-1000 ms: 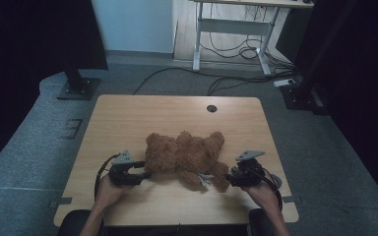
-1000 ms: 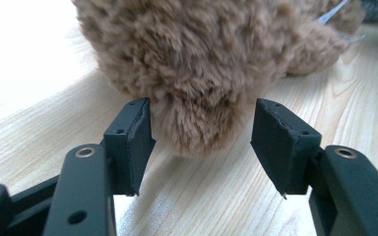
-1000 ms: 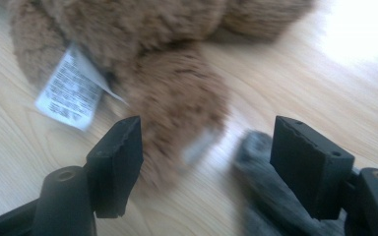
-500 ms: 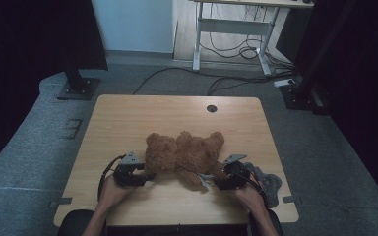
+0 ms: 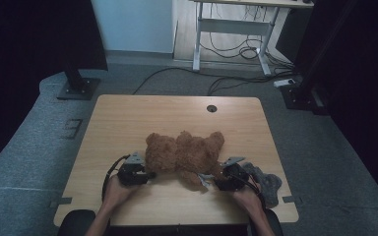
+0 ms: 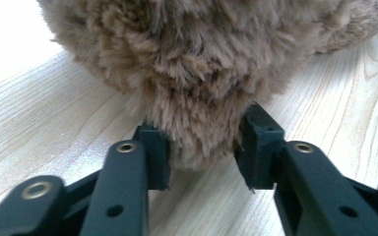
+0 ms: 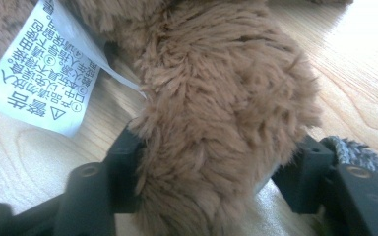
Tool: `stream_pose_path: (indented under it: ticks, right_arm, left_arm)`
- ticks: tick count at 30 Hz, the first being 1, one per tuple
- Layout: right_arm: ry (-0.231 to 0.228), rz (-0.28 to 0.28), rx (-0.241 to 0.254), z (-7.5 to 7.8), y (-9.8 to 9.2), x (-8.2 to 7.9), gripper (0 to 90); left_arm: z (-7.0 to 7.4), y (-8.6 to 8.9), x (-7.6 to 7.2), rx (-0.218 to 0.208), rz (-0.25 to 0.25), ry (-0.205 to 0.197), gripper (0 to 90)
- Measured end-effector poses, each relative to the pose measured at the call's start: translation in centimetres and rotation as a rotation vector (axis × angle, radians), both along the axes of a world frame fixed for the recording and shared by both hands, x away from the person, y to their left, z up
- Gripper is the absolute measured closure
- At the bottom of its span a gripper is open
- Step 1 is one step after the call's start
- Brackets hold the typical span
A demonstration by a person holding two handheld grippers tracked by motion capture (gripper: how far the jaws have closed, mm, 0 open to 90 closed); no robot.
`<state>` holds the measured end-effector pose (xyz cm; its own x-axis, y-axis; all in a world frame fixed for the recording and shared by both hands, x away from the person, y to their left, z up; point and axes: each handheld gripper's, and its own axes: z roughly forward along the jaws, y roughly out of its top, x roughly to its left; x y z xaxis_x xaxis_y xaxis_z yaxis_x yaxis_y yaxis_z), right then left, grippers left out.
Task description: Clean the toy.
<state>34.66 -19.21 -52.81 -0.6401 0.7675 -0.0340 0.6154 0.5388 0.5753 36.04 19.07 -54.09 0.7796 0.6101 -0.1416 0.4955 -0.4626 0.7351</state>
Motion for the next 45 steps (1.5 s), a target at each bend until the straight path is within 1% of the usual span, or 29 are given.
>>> stream_pose_path:
  ticks: [4, 7, 9, 11, 14, 20, 22, 28, 31, 33, 37, 38, 41, 43, 45]
  right_arm:
    - [0.002, 0.003, 0.001, 0.3, 0.1, -0.2, 48.8]
    - [-0.001, 0.012, 0.008, 0.7, 0.1, -0.3, 52.7]
    - [-0.004, 0.016, 0.009, 1.0, 0.1, -0.4, 53.2]
    - [-0.009, 0.018, 0.015, 1.3, 0.0, -0.5, 53.4]
    - [-0.023, 0.023, 0.026, 2.1, -0.2, -0.6, 53.6]
    - [-0.051, 0.025, 0.046, 3.6, -0.3, -0.5, 53.5]
    - [-0.058, 0.028, 0.052, 4.0, -0.3, -0.4, 53.5]
    - [-0.084, 0.025, 0.072, 5.3, -0.2, 0.1, 53.1]
    - [-0.097, 0.023, 0.078, 5.8, -0.1, 0.5, 52.2]
    - [-0.089, 0.024, 0.076, 5.8, -0.1, 0.9, 51.1]
    - [-0.056, 0.014, 0.077, 4.6, -0.2, 1.1, 48.9]
    - [-0.047, 0.011, 0.077, 4.3, -0.3, 1.1, 48.6]
    - [-0.034, 0.005, 0.085, 3.5, -0.7, 0.9, 47.3]
    - [-0.031, 0.004, 0.089, 3.4, -0.9, 0.8, 44.7]
    - [-0.039, 0.004, 0.093, 3.6, -1.1, 0.6, 42.1]
  left_arm:
    - [0.2, 0.0, -0.1, -0.006, 0.000, -0.010, 75.4]
    - [0.4, 0.0, -0.2, -0.011, 0.000, -0.020, 78.9]
    - [0.6, 0.0, -0.3, -0.016, -0.003, -0.026, 79.2]
    - [0.8, 0.1, -0.3, -0.032, -0.003, -0.031, 79.3]
    - [1.1, 0.2, -0.4, -0.053, -0.001, -0.039, 79.3]
    - [1.7, 0.5, -0.5, -0.077, -0.001, -0.056, 79.2]
    - [2.0, 0.6, -0.4, -0.091, 0.002, -0.061, 79.1]
    - [3.1, 0.9, -0.3, -0.132, 0.019, -0.095, 78.9]
    - [3.2, 1.0, -0.3, -0.139, 0.031, -0.097, 78.9]
    - [3.1, 1.0, -0.3, -0.139, 0.031, -0.089, 80.0]
    - [2.5, 0.7, -0.3, -0.115, 0.021, -0.067, 82.2]
    - [2.4, 0.7, -0.4, -0.123, 0.019, -0.063, 82.7]
    - [2.4, 0.6, -0.4, -0.121, 0.015, -0.059, 82.9]
    - [2.3, 0.5, -0.4, -0.125, 0.016, -0.055, 83.0]
    - [2.2, 0.5, -0.4, -0.125, 0.016, -0.054, 83.1]
